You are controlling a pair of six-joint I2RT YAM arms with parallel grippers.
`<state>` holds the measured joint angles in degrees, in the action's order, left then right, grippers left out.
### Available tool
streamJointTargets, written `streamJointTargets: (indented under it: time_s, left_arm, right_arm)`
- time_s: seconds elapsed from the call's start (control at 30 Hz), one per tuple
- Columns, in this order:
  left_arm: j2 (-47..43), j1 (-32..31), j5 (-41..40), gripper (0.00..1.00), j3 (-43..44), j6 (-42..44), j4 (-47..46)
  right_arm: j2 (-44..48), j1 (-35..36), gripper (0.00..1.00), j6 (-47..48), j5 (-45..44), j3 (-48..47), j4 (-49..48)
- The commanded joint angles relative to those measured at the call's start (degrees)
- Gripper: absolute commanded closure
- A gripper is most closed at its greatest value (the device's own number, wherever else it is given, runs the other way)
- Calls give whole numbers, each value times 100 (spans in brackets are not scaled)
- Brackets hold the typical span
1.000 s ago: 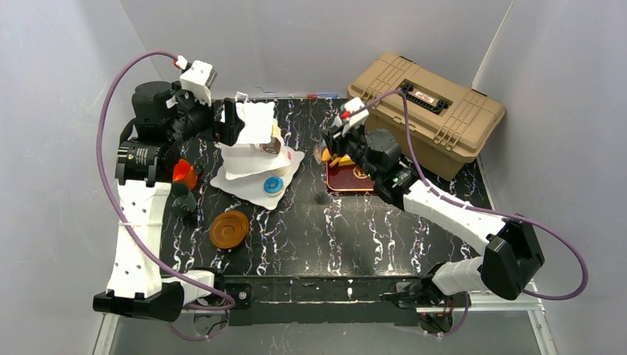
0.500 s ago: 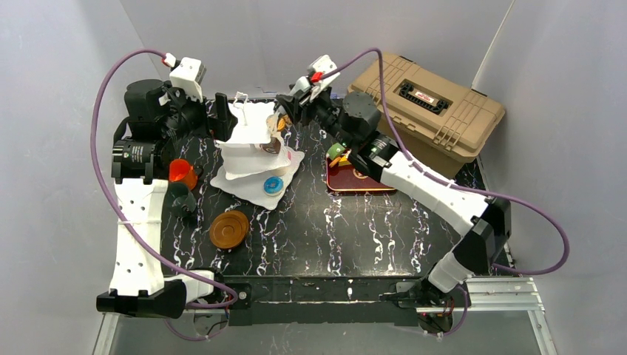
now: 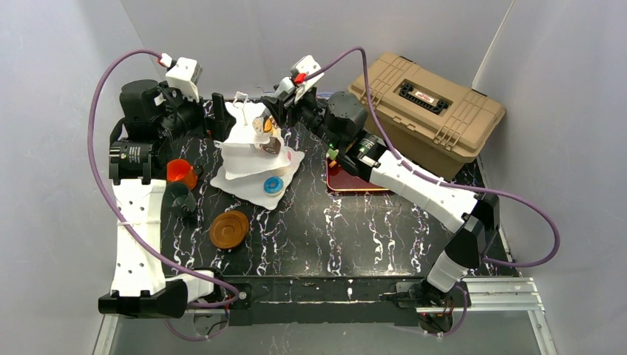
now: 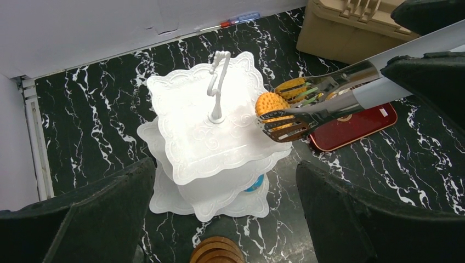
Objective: Serve the afternoon tea
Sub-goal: Place the desert on the desert table.
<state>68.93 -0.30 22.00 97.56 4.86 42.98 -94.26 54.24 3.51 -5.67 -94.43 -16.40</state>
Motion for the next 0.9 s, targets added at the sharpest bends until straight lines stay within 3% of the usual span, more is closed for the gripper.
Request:
streamJointTargets:
  time_s: [0.0,0.67,0.87]
  left_arm:
    - [-147,204,197,1,112,-34,96]
    - [-239,240,270,1,54,-72,97]
    - [-239,257,270,1,42,-76,80]
  right_arm:
    - [85,49,99,129,-124,-333,-343]
    - [-668,122,99,317,-252,-918,-420]
    - [-695,122,74,296,-275,-888,-538]
